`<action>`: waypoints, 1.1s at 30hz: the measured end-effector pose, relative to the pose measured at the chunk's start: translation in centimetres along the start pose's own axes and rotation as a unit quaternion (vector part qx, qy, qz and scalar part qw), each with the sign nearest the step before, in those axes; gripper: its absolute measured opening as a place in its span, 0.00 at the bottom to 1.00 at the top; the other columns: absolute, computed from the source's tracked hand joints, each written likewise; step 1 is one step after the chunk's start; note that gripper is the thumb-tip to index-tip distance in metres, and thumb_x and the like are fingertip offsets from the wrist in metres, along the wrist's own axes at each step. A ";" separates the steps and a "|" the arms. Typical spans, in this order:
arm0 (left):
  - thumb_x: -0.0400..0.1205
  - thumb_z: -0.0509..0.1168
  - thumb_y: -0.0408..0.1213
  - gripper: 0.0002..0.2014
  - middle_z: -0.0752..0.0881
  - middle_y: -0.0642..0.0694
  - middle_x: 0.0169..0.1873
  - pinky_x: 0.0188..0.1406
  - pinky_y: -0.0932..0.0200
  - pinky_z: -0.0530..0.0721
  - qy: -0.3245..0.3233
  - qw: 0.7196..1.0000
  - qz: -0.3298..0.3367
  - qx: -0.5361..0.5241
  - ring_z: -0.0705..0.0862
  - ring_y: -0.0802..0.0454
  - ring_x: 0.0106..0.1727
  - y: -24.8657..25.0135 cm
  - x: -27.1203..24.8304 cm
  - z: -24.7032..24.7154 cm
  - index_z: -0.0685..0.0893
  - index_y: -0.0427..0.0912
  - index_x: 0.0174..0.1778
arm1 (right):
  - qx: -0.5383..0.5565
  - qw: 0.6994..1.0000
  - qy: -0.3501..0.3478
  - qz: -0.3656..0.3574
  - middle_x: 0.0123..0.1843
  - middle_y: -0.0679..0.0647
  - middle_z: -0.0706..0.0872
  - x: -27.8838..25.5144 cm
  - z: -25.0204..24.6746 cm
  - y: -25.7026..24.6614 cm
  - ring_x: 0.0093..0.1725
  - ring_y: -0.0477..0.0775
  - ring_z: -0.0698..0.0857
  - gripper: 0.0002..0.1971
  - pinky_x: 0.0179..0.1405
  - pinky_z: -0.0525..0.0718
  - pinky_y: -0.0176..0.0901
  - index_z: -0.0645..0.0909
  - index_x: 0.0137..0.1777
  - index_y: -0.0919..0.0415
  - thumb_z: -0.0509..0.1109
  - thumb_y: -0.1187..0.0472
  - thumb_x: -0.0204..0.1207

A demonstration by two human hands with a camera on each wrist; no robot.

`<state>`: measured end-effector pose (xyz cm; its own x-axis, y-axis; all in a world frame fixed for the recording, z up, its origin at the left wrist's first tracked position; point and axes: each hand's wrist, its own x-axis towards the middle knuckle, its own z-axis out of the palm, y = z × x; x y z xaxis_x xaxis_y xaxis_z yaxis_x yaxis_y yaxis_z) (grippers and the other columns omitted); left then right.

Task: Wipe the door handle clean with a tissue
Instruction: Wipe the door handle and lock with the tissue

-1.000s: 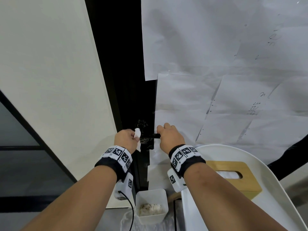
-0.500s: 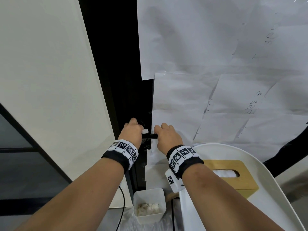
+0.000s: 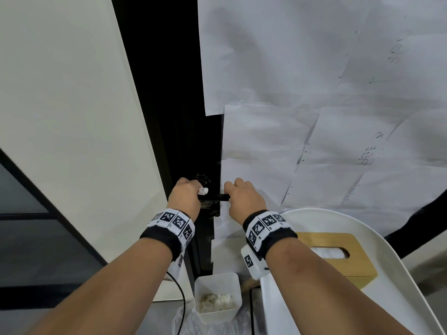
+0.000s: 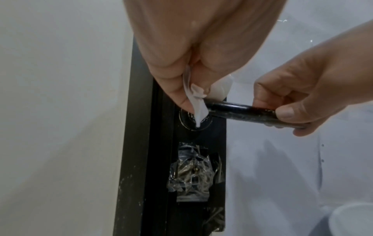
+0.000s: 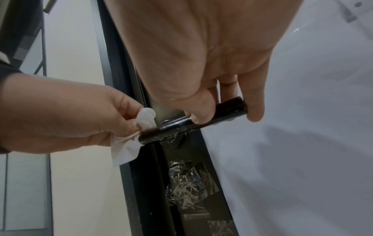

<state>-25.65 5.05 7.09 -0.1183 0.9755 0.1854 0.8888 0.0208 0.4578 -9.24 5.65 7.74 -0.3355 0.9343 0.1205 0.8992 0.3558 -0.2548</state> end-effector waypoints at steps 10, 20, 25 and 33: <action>0.83 0.57 0.30 0.09 0.80 0.42 0.31 0.29 0.57 0.74 0.030 0.952 -0.202 -0.228 0.77 0.46 0.32 -0.7 -0.9 0.6 0.83 0.35 0.43 | -0.002 1.000 -0.008 0.001 0.52 0.57 0.75 -0.1 -0.1 -0.1 0.46 0.54 0.66 0.16 0.34 0.72 0.48 0.72 0.54 0.58 0.58 0.74 0.69; 0.84 0.58 0.25 0.09 0.79 0.45 0.39 0.50 0.53 0.84 -0.041 0.816 -0.328 -0.473 0.80 0.48 0.39 -0.2 0.3 1.2 0.81 0.31 0.55 | -0.005 1.000 -0.006 -0.004 0.53 0.58 0.75 -0.2 -0.2 -0.2 0.51 0.58 0.72 0.16 0.36 0.72 0.48 0.73 0.56 0.59 0.58 0.74 0.70; 0.83 0.61 0.33 0.09 0.85 0.36 0.48 0.52 0.51 0.85 -0.008 0.899 -0.284 -0.333 0.83 0.40 0.49 -0.9 -1.0 0.9 0.85 0.37 0.54 | -0.008 1.000 -0.010 0.000 0.54 0.58 0.75 -0.2 -0.3 -0.3 0.52 0.59 0.72 0.17 0.36 0.72 0.48 0.72 0.56 0.59 0.58 0.74 0.69; 0.84 0.63 0.35 0.11 0.86 0.42 0.52 0.49 0.62 0.75 0.076 0.981 -0.091 -0.155 0.84 0.45 0.53 0.6 -0.2 -0.9 0.87 0.43 0.58 | -0.012 1.000 -0.012 0.004 0.55 0.58 0.75 -0.3 -0.4 -0.4 0.54 0.59 0.73 0.18 0.37 0.73 0.47 0.72 0.57 0.59 0.59 0.74 0.69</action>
<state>-25.53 4.65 8.14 -0.3474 0.9176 0.1929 0.6721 0.1003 0.7336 -9.44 5.21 8.17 -0.3353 0.9373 0.0946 0.9081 0.3483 -0.2323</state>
